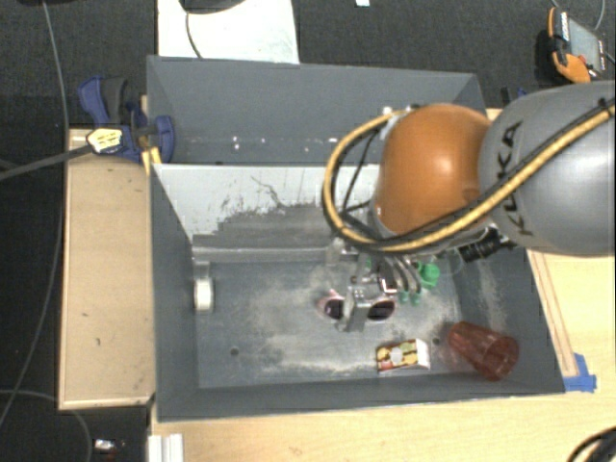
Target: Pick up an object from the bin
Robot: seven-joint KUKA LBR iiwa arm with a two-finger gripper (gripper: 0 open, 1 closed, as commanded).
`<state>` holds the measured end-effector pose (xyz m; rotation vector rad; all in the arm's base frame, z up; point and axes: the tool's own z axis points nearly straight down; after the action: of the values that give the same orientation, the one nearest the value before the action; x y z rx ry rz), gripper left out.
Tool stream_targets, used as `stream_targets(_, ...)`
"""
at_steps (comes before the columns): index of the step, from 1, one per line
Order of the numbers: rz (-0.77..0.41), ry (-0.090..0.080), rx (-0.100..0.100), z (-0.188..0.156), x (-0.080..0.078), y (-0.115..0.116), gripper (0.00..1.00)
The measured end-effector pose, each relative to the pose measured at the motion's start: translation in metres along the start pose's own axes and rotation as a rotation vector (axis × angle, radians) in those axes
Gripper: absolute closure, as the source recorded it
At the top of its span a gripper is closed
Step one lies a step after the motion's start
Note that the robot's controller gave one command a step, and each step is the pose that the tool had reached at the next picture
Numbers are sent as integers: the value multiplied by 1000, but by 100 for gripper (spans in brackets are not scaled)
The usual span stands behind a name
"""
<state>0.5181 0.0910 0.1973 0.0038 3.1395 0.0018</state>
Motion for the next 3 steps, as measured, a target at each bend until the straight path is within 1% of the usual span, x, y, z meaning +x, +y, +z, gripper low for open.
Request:
stream_targets(1, 116, 1, 1, 127, -19, -78, 0)
stream_targets(2, 92, -13, -5, 97, -22, -67, 0)
stream_targets(3, 131, -8, -3, 97, -31, -62, 0)
